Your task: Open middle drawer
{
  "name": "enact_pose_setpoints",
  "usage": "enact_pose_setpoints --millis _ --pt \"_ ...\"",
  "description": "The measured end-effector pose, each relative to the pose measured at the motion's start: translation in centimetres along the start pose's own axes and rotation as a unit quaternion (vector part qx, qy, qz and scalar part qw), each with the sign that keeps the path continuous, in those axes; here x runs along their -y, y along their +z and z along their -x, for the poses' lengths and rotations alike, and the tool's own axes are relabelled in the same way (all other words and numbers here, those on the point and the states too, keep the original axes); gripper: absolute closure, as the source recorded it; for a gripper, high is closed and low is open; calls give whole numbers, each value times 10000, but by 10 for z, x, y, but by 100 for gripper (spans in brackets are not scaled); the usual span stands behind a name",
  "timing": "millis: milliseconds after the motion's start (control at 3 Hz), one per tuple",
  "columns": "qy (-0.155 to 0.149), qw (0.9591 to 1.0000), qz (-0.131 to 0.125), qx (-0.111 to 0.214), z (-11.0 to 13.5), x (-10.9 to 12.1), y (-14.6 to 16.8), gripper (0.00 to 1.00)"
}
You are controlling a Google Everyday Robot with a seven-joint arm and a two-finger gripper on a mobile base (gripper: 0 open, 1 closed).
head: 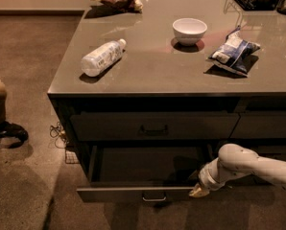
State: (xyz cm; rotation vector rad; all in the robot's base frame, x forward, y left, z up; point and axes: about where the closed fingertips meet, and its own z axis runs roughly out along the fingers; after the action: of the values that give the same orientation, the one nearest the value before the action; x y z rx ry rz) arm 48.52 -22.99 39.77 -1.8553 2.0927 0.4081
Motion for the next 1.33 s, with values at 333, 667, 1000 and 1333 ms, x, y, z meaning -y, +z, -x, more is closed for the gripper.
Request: enact_pose_setpoints --millis 333,667,1000,1333 --pt "157 9999 11 30 -5 -23 2 100" --pt "157 9999 11 30 -3 -23 -1 100" --pt "156 9999 17 32 -3 -23 -1 74" --pt "156 9999 29 35 -3 -24 1 51"
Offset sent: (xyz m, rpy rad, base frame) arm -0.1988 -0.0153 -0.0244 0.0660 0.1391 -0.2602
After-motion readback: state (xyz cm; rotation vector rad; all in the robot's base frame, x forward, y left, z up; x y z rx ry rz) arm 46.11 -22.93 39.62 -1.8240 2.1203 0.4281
